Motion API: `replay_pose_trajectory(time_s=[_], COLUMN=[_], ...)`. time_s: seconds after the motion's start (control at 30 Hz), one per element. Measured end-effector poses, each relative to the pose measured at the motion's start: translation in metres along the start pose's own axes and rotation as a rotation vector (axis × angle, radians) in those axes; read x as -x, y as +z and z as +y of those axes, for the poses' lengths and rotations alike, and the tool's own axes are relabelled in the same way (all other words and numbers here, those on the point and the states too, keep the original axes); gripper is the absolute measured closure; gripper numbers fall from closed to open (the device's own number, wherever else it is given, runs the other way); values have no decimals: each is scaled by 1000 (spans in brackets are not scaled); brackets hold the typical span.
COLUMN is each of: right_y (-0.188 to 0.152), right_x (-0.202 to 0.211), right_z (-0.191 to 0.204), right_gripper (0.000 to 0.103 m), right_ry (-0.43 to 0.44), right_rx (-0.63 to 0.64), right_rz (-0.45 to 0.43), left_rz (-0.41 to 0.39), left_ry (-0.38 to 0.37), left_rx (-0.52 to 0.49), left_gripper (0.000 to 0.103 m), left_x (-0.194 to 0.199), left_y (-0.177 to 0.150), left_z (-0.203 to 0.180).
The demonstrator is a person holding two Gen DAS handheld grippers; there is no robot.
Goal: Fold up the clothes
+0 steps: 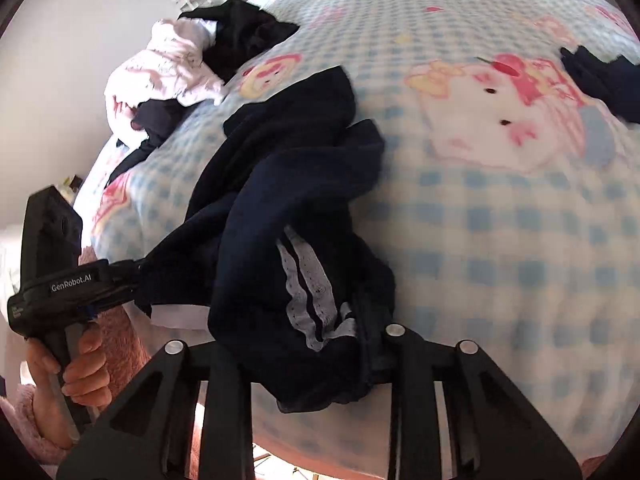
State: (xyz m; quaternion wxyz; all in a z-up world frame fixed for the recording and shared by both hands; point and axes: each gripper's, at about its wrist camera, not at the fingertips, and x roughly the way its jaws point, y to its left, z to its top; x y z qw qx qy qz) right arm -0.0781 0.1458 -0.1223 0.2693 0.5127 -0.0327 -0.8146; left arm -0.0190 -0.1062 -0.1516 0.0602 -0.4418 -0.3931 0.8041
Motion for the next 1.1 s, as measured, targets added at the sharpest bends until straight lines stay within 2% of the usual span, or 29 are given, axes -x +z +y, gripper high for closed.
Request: replay_pose_trajectory(time_s=[0.1,0.13,0.27,0.37,0.4,0.43,0.47,0.5,0.53,0.63,0.73,0.77,0.8,0.87,0.9,0.93,0.97,1.0,1.07,1.1], right_y=[0,1,7,8,8,6,2,-3,-8,-24,-24,-21,-18,-15,-15,-15,-15,-13,-10,-8], right_x=[30,42,105,129,126,123,115,107,101,82,59,50,41,27,22,22,25,31,52,66], right_z=[-18,-23,-37,-48,-51,-54,-58,-61,-61,-61,-54,-51,-48,-36,-28,-22,-18,-15,-10,-7], right_gripper=[87,92,93,92,92,91,89,77,61,38,31,31,31,36,51,72,81,92,93,93], right_ry=[-58,-63,-19,-4,-17,-30,-40,-18,18,123,114,79,7,-90,-112,-85,-40,12,88,115], right_rx=[-43,-58,-96,-135,-145,-158,-179,-192,-193,-193,-166,-152,-120,-33,14,33,36,31,23,19], right_rz=[-74,-100,-238,-290,-282,-269,-234,-200,-175,-103,-66,-50,-26,7,17,19,17,5,-45,-80], left_rz=[-21,-33,-61,-75,-66,-57,-48,-39,-30,-3,24,33,42,60,69,78,85,81,68,41], left_ry=[7,1,-27,20,30,40,51,61,71,102,133,143,153,174,184,194,190,105,-58,-96], left_rx=[-19,-47,-160,-180,-180,-181,-181,-181,-182,-182,-183,-183,-183,-184,-184,-184,-184,-183,-184,-216], left_gripper=[99,99,98,97,94,80,68,50,48,45,38,38,38,46,62,75,81,94,94,94], left_x=[10,18,41,35,33,31,30,28,26,20,14,12,10,6,4,3,2,11,29,41], left_y=[13,18,36,34,32,31,29,27,25,20,15,13,11,8,6,4,3,6,12,14], left_z=[-10,-18,-48,-47,-45,-43,-41,-39,-37,-31,-25,-23,-21,-17,-15,-13,-13,-21,-39,-52])
